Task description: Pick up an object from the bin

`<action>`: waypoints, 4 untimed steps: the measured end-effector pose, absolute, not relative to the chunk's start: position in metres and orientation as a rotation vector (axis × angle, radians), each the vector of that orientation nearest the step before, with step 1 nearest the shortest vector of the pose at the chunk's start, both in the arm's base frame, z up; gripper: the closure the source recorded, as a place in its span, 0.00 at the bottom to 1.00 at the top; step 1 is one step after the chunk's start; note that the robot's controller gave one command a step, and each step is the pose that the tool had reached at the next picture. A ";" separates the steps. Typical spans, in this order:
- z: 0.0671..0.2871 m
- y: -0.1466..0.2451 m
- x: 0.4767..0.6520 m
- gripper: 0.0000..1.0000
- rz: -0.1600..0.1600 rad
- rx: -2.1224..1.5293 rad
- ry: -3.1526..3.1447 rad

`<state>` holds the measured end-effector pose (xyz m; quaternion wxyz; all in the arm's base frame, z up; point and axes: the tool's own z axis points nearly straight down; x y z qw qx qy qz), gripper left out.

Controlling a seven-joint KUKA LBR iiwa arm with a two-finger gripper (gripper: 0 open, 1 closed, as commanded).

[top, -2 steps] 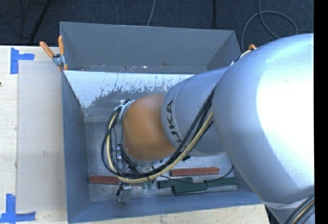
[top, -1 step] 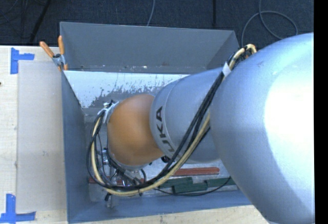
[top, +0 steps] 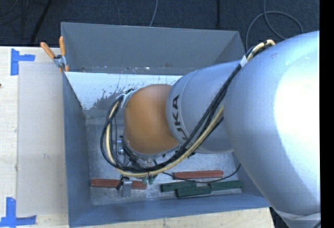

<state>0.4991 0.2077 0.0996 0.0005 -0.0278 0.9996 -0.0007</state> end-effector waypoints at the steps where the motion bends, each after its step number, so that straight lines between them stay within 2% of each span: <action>1: 0.068 0.205 0.485 0.00 -0.002 -0.008 3.145; 2: 0.068 0.205 0.486 0.00 0.000 -0.005 3.142; 3: 0.068 0.205 0.486 1.00 0.000 -0.001 3.142; 4: 0.071 0.204 0.486 1.00 0.000 0.006 3.143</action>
Offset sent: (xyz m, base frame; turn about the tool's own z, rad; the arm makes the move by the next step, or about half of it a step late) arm -0.0132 -0.0018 -0.0296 0.0506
